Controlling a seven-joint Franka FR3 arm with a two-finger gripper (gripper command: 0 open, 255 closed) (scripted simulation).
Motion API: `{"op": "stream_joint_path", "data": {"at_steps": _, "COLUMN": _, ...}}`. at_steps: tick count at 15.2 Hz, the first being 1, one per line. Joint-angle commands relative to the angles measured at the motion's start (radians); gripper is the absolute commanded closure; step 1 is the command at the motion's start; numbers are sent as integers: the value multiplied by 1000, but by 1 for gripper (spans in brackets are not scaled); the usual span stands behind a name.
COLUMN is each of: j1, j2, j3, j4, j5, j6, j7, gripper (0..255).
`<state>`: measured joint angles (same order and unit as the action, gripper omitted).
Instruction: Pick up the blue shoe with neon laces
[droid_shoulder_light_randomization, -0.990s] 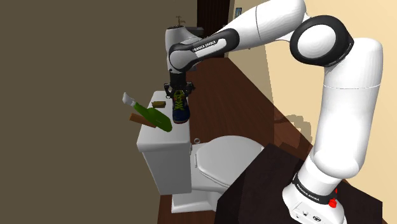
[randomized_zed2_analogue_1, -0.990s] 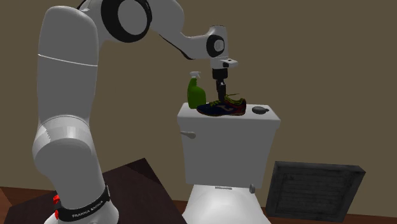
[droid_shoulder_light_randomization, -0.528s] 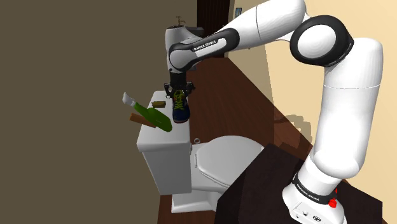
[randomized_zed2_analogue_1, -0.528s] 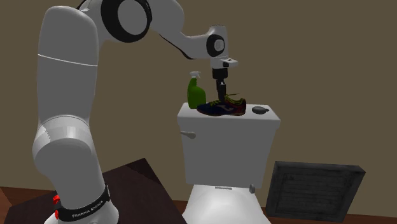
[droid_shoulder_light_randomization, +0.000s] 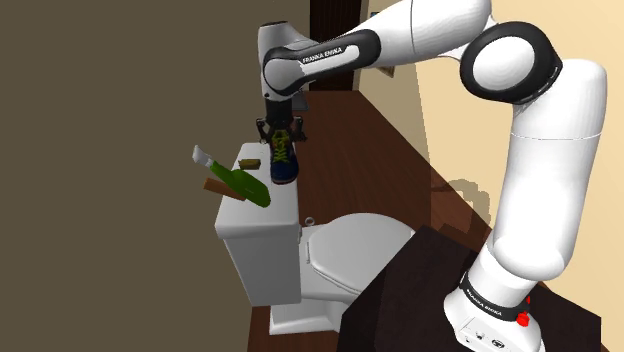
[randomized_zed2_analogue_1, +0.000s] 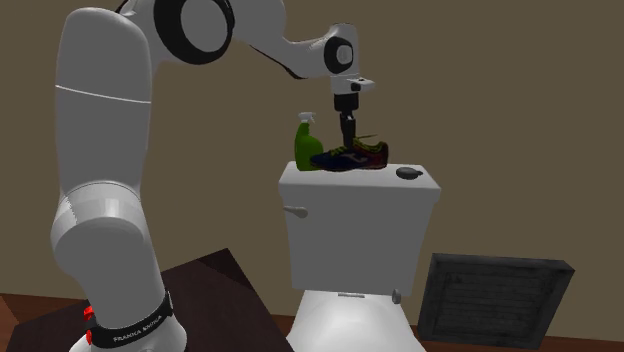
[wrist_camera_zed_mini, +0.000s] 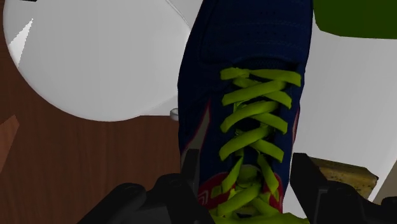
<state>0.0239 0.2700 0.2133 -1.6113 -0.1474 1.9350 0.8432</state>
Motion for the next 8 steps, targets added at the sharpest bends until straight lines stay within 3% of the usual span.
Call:
{"op": "stream_joint_path", "data": {"at_steps": 1, "j1": -1, "j2": -4, "j3": 0, "j4": 21, "j5": 2, "j6": -24, "j7": -5, "gripper": 255}}
{"op": "stream_joint_path", "data": {"at_steps": 8, "j1": 1, "j2": -8, "j3": 1, "j4": 86, "j5": 5, "j6": -91, "j7": -11, "gripper": 255}}
